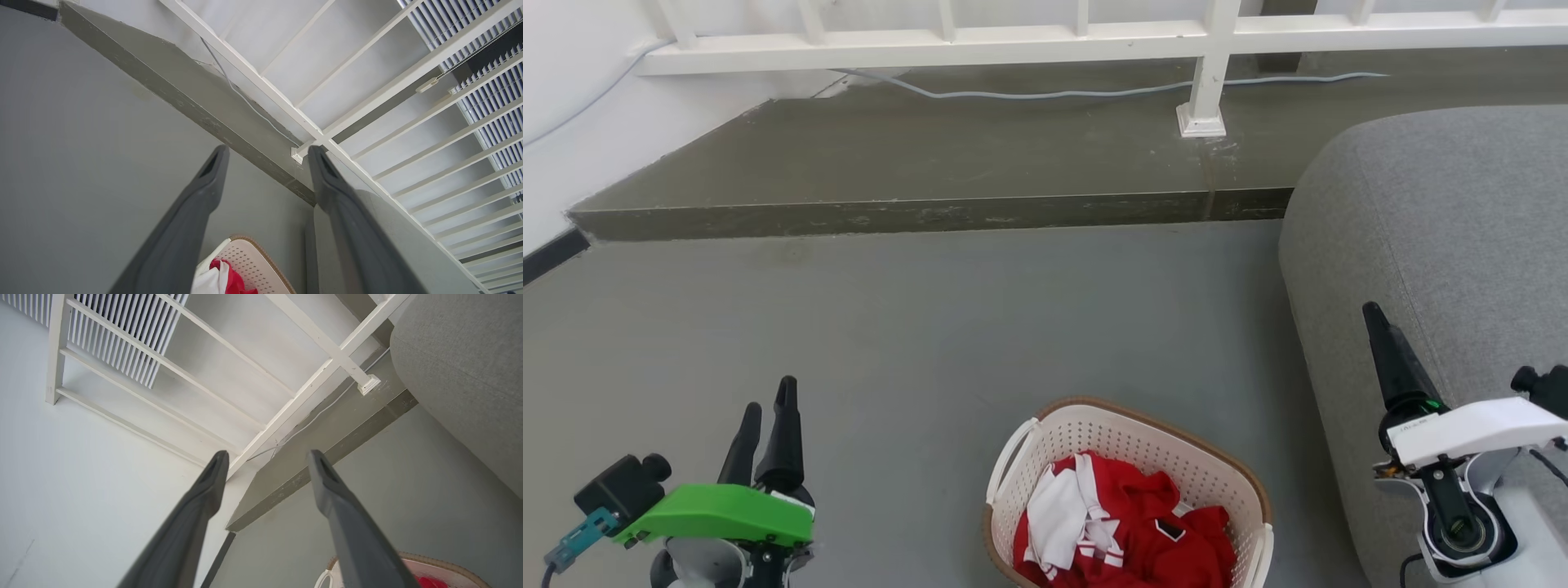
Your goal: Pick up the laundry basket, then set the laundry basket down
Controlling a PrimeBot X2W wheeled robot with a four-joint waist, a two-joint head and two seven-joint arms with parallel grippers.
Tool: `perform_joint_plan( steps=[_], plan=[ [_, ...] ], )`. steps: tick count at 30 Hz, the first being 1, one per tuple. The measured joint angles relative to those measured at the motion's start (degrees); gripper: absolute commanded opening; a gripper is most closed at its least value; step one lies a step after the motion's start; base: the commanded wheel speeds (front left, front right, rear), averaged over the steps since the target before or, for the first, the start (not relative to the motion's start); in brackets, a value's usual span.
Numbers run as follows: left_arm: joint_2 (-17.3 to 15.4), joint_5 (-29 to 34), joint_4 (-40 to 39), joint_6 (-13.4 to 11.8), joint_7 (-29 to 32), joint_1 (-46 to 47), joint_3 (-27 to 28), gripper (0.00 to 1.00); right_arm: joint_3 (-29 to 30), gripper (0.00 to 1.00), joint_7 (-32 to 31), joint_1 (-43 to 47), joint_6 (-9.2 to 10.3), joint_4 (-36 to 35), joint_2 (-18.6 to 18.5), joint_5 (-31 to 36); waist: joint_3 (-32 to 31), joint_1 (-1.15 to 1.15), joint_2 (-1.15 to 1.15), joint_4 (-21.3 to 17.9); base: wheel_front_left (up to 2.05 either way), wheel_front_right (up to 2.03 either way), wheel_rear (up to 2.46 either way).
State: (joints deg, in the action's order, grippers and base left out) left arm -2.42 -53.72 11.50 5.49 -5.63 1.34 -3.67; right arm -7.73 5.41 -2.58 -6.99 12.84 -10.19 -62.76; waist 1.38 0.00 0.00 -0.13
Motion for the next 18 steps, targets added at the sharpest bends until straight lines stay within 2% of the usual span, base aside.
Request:
perform_joint_plan(
  steps=[18],
  plan=[
    [0.1, 14.0, -1.8, -1.6, -3.3, 0.0, -1.9, 1.00, -1.6, 1.00, 3.2, -1.5, -0.04, -0.1, 0.0, 14.4, 0.4, 0.00, 0.00, -0.5, 0.00, 0.00, 0.00]
  ],
)
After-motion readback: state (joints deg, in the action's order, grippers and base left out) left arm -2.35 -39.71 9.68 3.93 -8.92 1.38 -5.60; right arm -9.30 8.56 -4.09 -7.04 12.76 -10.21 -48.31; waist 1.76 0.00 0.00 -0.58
